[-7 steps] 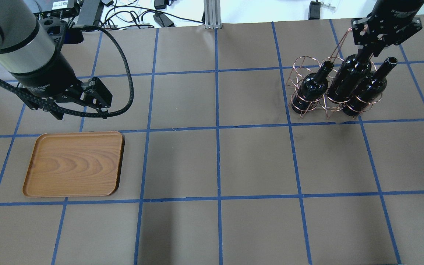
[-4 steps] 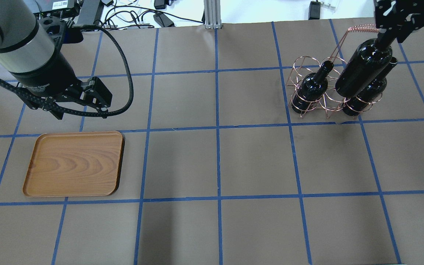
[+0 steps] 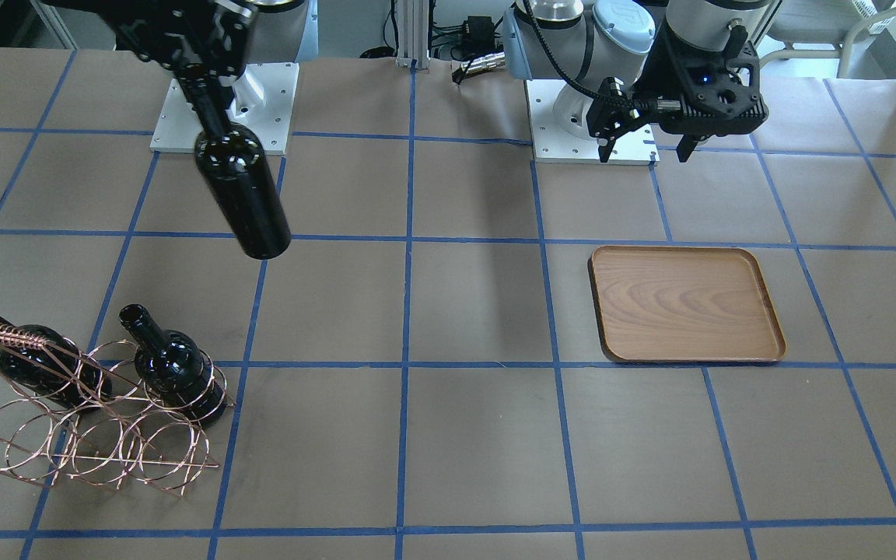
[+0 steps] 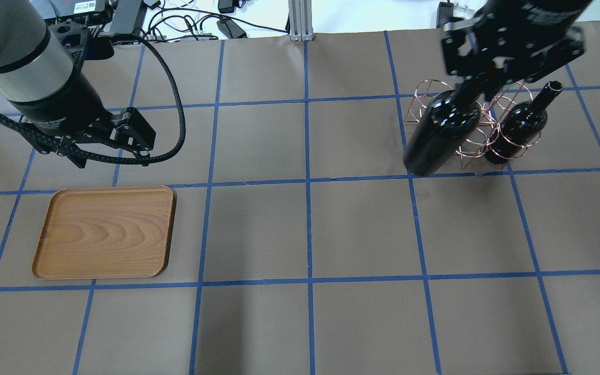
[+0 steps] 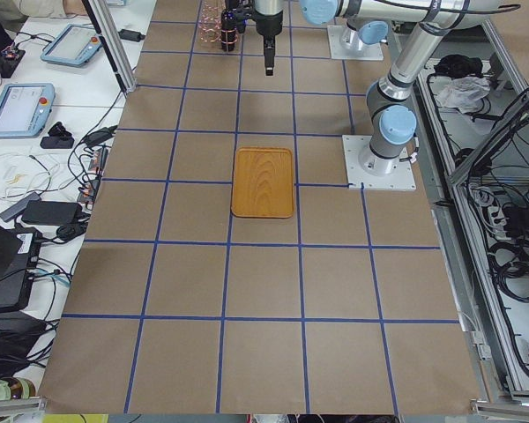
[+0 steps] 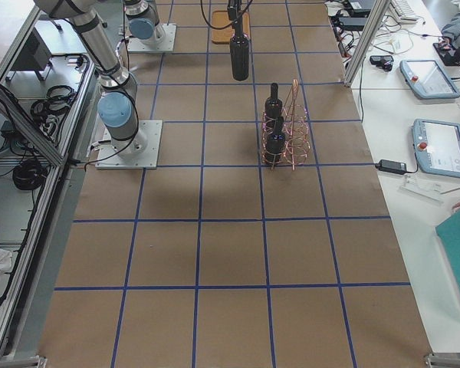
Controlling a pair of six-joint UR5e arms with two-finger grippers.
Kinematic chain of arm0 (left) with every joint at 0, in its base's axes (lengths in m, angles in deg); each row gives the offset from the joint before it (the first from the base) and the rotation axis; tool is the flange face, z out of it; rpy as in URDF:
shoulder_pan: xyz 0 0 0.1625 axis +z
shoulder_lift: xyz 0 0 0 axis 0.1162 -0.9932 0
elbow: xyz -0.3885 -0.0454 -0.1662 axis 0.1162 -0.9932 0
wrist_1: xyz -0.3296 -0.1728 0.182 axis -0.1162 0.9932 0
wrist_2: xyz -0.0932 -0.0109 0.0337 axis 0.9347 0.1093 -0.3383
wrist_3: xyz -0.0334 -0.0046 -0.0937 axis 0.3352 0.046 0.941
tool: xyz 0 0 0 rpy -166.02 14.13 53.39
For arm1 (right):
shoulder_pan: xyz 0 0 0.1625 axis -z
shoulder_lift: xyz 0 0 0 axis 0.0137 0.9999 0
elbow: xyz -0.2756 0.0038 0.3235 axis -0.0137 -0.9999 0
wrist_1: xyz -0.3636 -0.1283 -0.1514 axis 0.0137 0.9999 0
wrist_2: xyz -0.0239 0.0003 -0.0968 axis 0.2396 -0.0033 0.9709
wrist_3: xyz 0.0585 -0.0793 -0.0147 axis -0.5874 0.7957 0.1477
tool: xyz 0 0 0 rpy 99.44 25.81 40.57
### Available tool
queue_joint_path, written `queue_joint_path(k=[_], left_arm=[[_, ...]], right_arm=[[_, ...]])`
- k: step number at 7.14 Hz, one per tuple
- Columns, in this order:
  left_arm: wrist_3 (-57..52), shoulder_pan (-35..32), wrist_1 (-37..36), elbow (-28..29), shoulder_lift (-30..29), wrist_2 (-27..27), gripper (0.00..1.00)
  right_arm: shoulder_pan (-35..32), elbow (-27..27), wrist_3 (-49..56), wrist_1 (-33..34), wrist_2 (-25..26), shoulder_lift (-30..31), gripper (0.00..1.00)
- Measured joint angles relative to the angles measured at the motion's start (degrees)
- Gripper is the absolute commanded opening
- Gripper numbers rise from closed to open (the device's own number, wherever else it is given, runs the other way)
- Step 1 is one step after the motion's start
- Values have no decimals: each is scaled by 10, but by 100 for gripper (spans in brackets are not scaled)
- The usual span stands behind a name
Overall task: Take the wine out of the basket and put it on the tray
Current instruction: 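Carry the bottle with the right gripper toward the left gripper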
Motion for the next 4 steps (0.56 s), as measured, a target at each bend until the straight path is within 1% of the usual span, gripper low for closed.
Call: queue_joint_path(k=[2, 4], left_arm=[[-20, 25, -5, 3, 2, 0, 100], [-25, 35, -6, 3, 4, -1, 100]], right_arm=[[-114, 14, -161, 70, -4, -61, 0], [-199, 23, -281, 137, -5, -127, 0]])
